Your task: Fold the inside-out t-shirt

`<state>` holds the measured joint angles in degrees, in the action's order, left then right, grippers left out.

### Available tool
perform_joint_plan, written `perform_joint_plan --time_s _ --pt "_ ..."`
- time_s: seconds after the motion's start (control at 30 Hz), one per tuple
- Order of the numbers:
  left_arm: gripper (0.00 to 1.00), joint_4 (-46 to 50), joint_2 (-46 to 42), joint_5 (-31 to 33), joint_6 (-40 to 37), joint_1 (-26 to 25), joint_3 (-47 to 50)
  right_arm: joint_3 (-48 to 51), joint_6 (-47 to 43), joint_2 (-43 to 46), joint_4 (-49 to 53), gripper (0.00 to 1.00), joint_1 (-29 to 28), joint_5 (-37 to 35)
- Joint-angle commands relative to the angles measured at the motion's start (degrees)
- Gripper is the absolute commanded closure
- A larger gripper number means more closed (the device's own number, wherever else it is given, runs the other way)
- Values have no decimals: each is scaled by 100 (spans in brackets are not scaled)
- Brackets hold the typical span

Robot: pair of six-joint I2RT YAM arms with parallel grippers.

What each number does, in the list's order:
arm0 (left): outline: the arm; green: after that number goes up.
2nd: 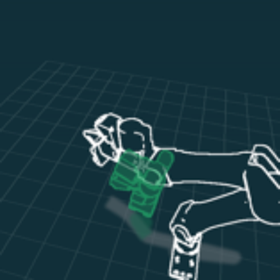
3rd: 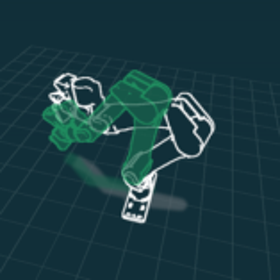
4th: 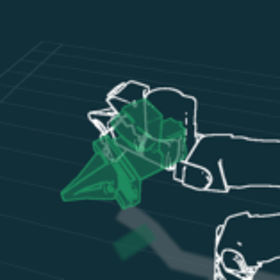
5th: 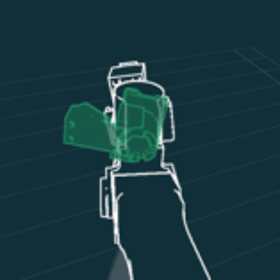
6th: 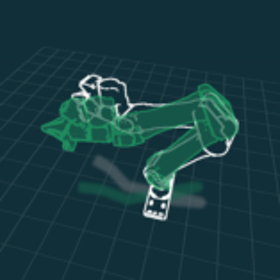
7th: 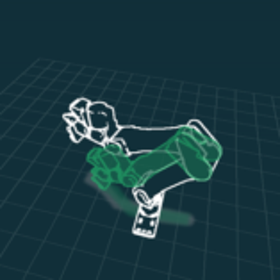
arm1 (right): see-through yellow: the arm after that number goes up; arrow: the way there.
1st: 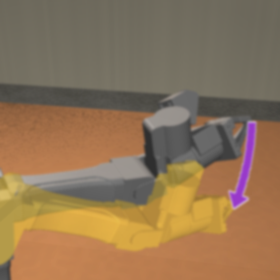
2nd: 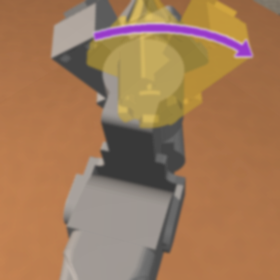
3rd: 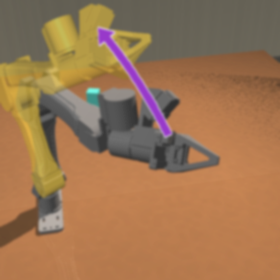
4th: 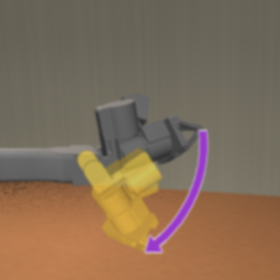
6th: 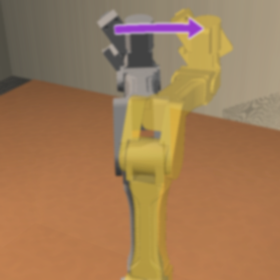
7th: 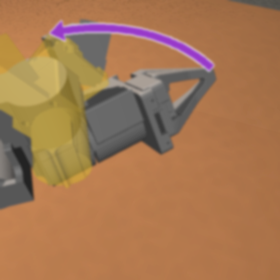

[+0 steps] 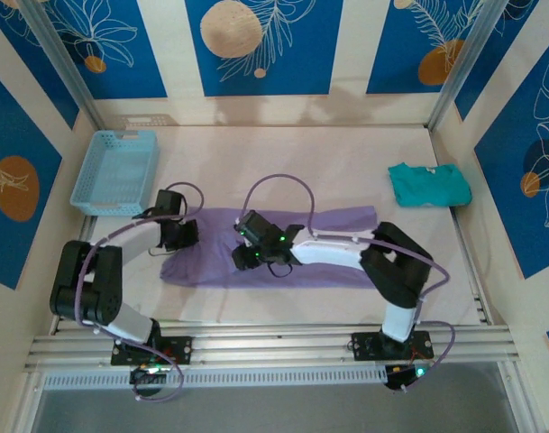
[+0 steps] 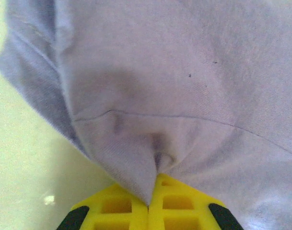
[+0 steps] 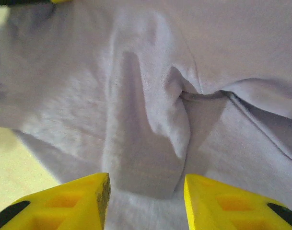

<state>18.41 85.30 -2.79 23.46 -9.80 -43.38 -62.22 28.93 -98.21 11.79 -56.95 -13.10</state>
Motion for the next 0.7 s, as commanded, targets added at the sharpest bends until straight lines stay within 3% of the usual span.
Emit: perform_joint_plan --time_s 0.0,0.13,0.47,0.67 --pt "100 581 -272 667 -146 90 -269 392 -98 743 186 53 140 -65" --pt "100 1132 -246 1065 -260 213 -690 960 -115 1534 200 53 461 -65" --pt "100 2918 312 3712 -1239 561 -2892 2241 -111 3549 375 52 1583 389" --pt "100 3411 271 3546 -1129 213 -3402 2706 -148 4365 559 52 2147 600"
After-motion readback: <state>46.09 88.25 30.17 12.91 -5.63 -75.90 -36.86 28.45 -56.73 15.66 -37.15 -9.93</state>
